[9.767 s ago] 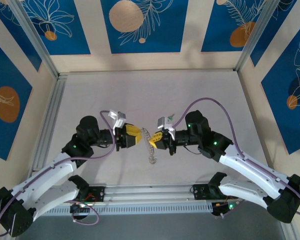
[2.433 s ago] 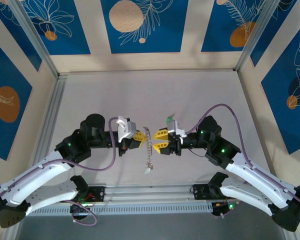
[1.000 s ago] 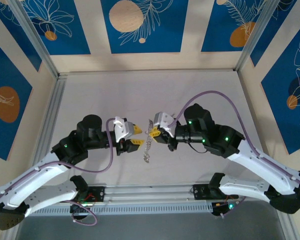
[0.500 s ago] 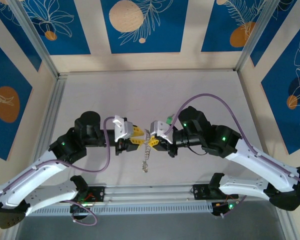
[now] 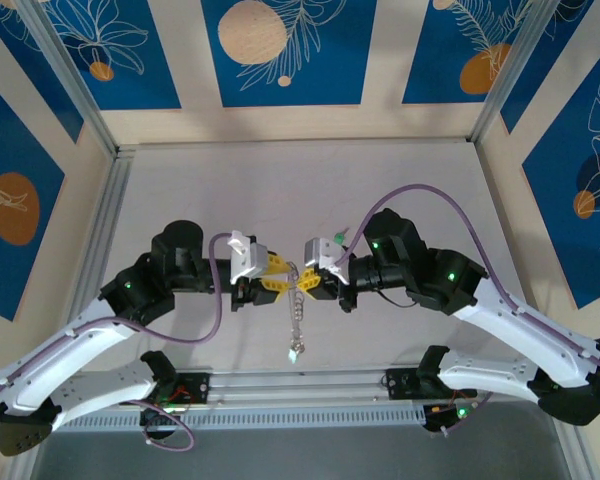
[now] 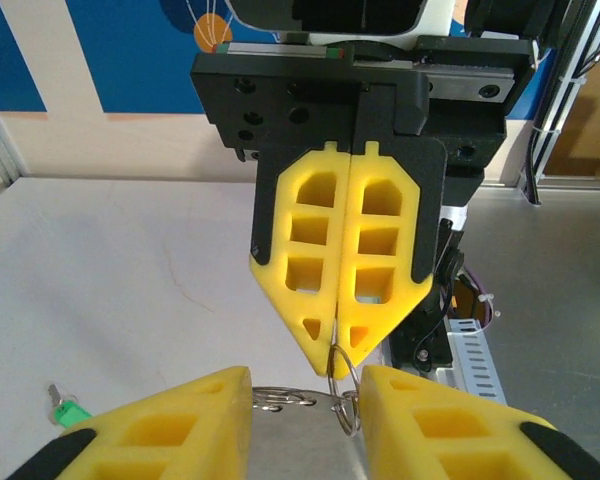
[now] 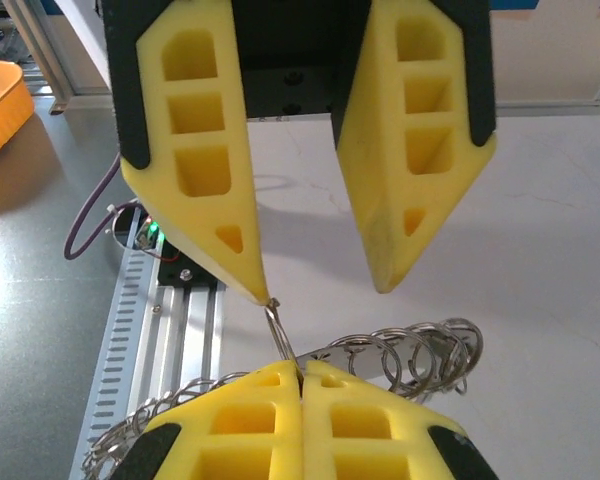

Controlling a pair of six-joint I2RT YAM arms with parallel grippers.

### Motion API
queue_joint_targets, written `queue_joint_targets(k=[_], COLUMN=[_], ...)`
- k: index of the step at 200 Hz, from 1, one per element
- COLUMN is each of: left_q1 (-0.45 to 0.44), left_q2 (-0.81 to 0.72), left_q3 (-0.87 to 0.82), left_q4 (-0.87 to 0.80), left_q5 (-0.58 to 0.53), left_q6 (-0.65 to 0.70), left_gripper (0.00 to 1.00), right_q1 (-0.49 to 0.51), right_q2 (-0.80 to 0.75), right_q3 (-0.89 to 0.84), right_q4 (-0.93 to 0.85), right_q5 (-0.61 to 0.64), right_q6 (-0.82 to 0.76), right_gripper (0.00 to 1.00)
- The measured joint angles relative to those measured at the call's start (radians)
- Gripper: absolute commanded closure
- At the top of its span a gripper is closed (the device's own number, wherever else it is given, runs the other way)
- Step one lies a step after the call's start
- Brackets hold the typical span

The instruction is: Put the keys on the keyring

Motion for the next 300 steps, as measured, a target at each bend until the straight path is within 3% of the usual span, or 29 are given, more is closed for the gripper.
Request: queue_joint_targets(k=[118, 137, 171, 223, 243, 251, 263, 274, 300], left_q1=[0.000, 0.000, -0.001, -0.006, -0.010, -0.010, -0.006, -0.006, -0.006], left_q2=[0.017, 0.025, 0.035, 0.035, 0.034, 0.030, 0.026, 0.022, 0.013], left_q3=[0.005, 0.006, 0.007, 0.008, 0.008, 0.005, 0.000, -0.005, -0.007], left_q4=[-0.016, -0.016, -0.025, -0.024, -0.016, -0.019, -0.021, -0.024, -0.026], left_q5=[-0.005, -0.007, -0.012, -0.016, -0.016, -0.030, -0.047, -0.056, -0.073], left_q6=[0.001, 0.001, 0.005, 0.019, 0.019, 0.019, 0.019, 0.019, 0.019], left_gripper=[0.63, 0.69, 1.00, 1.00, 1.00, 1.00, 1.00, 1.00, 1.00], right_q1=[-0.027, -0.027, -0.034, -0.036, -0.036, -0.039, -0.057, -0.099, -0.247], right_q2=[0.013, 0.013, 0.012, -0.030, -0.056, -0.069, -0.101, -0.136, -0.219], right_q3=[-0.001, -0.003, -0.016, -0.072, -0.103, -0.114, -0.138, -0.172, -0.281], right_q4=[0.060, 0.063, 0.069, 0.130, 0.169, 0.188, 0.222, 0.261, 0.333], right_q5=[-0.027, -0.039, -0.041, -0.042, -0.042, -0.043, -0.039, -0.043, -0.074], right_q6=[0.003, 0.003, 0.003, 0.003, 0.017, 0.034, 0.062, 0.087, 0.195], right_gripper=[1.00, 1.00, 1.00, 1.00, 0.67, 0.49, 0.33, 0.25, 0.21])
